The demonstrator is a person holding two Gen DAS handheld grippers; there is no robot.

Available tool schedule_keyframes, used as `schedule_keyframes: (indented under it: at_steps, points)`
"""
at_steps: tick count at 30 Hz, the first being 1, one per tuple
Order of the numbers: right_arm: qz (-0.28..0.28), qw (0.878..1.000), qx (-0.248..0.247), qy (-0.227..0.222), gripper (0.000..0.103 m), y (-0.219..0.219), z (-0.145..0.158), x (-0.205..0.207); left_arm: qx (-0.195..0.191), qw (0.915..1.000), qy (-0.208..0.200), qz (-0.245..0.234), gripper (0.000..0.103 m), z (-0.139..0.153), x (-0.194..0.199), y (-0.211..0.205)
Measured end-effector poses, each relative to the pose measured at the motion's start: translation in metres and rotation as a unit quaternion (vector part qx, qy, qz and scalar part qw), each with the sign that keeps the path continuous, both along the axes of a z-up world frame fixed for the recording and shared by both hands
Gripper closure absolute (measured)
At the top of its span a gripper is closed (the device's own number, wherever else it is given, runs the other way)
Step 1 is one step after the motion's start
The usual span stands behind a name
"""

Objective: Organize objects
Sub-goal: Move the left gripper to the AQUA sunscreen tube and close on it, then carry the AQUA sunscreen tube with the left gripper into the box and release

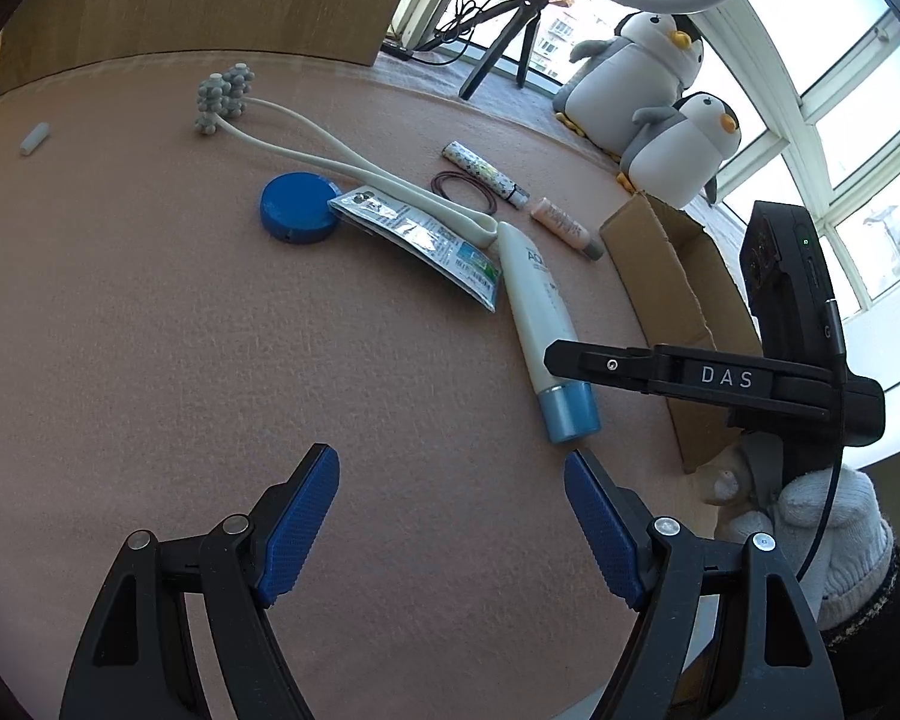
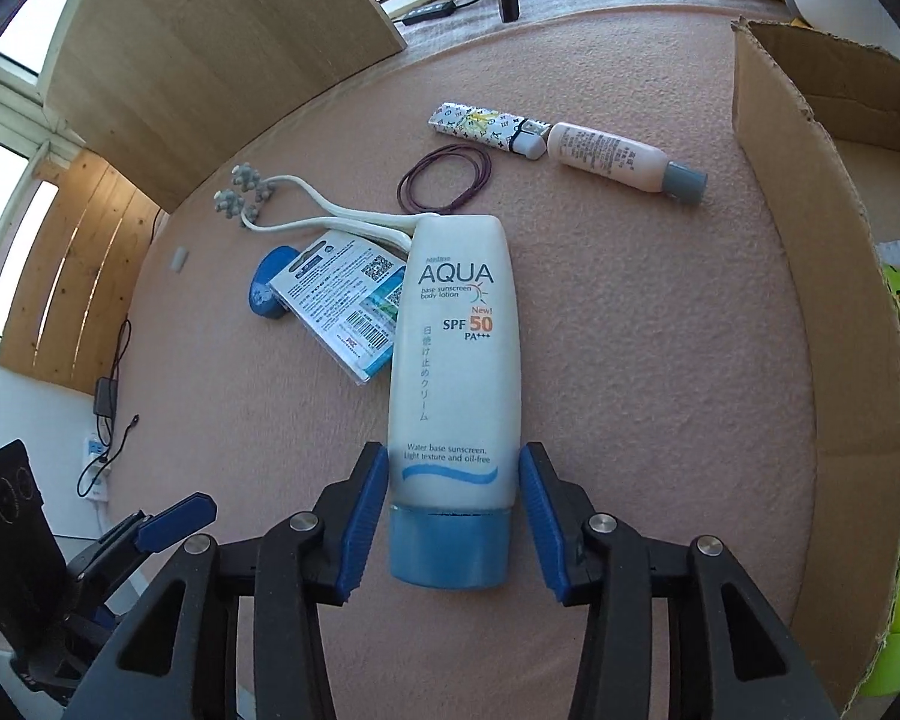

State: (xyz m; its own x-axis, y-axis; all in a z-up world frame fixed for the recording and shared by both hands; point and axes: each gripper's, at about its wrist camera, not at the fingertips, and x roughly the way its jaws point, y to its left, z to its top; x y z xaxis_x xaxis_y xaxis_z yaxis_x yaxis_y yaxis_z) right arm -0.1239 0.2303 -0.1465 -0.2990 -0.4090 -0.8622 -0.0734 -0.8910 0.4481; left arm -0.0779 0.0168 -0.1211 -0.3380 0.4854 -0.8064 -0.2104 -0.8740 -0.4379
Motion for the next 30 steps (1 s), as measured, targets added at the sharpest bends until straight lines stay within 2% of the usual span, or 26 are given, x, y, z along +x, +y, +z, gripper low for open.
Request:
schedule_keyframes:
  at_steps: [8, 17, 21, 24, 27, 30]
  points:
    - [0.04, 0.999, -0.011, -0.019, 0.06, -0.017, 0.0, 0.026, -0.005, 0.9993, -0.007, -0.037, 0.022, -0.005, 0.004, 0.022]
    - [0.013, 0.998, -0.059, -0.021, 0.058, 0.001, -0.003, 0.015, -0.017, 0.9964, 0.0, -0.083, 0.023, -0.01, -0.004, 0.062]
    - [0.017, 0.997, -0.075, -0.032, 0.058, 0.0, -0.011, 0.011, -0.01, 0.995, -0.013, -0.098, 0.035, -0.017, -0.012, 0.076]
    - [0.024, 0.995, -0.089, -0.039, 0.058, -0.001, -0.015, 0.01, -0.014, 0.9943, -0.018, -0.104, 0.036, -0.023, -0.014, 0.083]
    - [0.033, 0.995, -0.089, -0.035, 0.059, -0.004, -0.014, 0.01, -0.014, 0.9937, -0.023, -0.109, 0.042, -0.026, -0.015, 0.088]
    - [0.036, 0.995, -0.087, -0.037, 0.063, -0.006, -0.016, 0.011, -0.02, 0.9934, -0.022, -0.111, 0.044, -0.03, -0.015, 0.093]
